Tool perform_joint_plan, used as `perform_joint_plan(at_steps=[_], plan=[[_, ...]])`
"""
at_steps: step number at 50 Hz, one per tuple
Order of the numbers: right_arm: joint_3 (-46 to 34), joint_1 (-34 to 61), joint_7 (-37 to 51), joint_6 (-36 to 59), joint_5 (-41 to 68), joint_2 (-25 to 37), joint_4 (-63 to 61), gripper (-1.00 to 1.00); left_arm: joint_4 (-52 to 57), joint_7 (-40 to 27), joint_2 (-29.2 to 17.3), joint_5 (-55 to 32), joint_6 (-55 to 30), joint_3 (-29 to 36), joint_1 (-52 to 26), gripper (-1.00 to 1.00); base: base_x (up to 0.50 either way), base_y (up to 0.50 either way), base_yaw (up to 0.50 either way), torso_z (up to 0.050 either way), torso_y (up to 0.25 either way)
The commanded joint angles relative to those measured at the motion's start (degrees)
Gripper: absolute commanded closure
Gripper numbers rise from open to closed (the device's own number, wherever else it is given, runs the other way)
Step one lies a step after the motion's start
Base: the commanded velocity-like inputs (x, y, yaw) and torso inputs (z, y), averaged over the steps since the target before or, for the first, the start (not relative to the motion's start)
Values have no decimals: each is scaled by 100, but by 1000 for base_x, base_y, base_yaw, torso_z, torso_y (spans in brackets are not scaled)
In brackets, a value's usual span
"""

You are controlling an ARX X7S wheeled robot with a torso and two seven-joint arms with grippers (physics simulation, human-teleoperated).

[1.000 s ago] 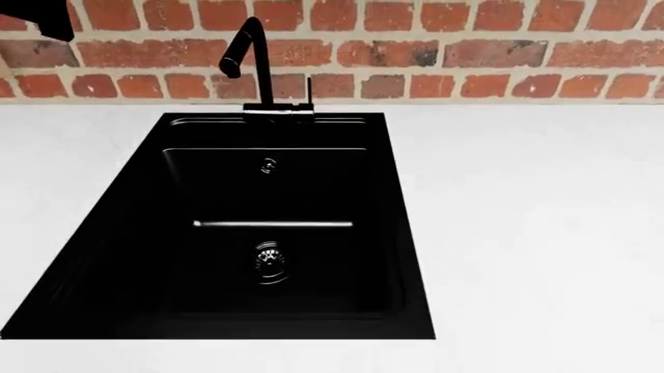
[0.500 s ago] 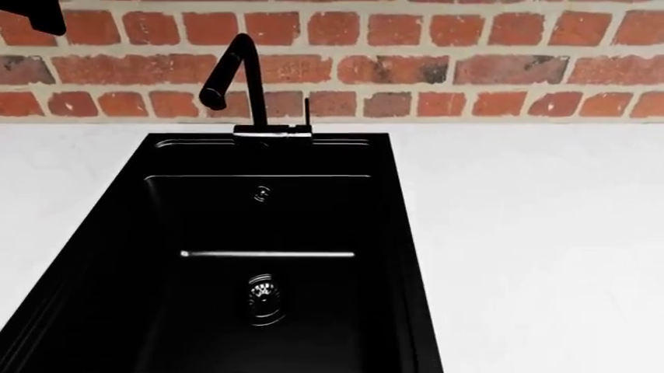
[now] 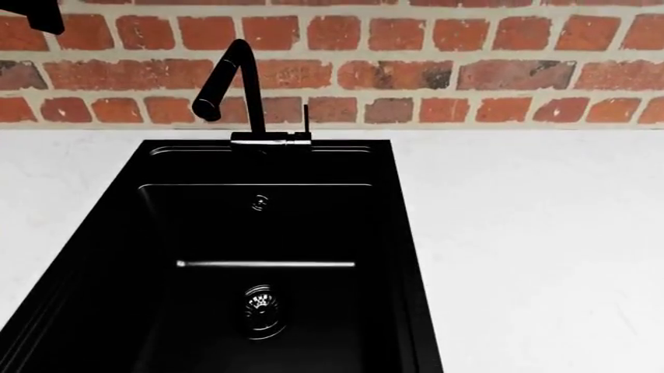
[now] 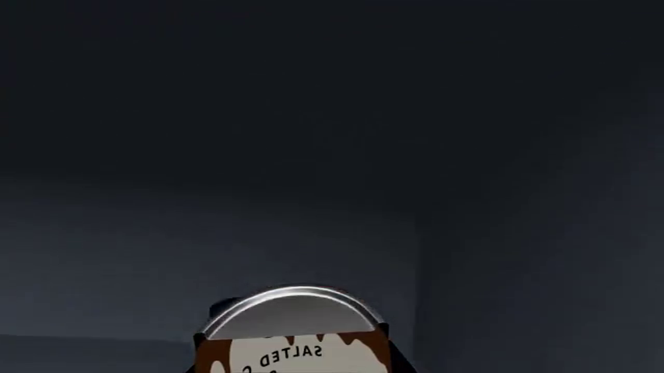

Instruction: Pick the cans from the counter and place them in their designated side in the cabinet.

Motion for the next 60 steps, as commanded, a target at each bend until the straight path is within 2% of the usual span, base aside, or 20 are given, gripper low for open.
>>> perform_joint_plan(at_steps=[1,13,14,30,40,60], plan=[[6,44,755,121,493,216,453,100,-90,-57,25,60,67,45,-3,-100,0,0,0,0,0],[38,44,1363,269,949,419,957,100,-321,-48,96,114,183,122,-75,-100,0,0,0,0,1],[39,44,1383,274,965,425,968,-100,-325,-47,97,114,185,123,-77,-100,0,0,0,0,0],[-18,44,1274,218,893,420,1089,-100,-339,-50,115,94,197,115,-82,-100,0,0,0,0,0],[-179,44,594,253,312,271,916,-100,-325,-48,114,64,192,88,-79,-100,0,0,0,0,0],[-162,44,253,291,-14,137,701,-100,-379,-20,128,-6,252,33,-56,-100,-329,0,0,0,0]])
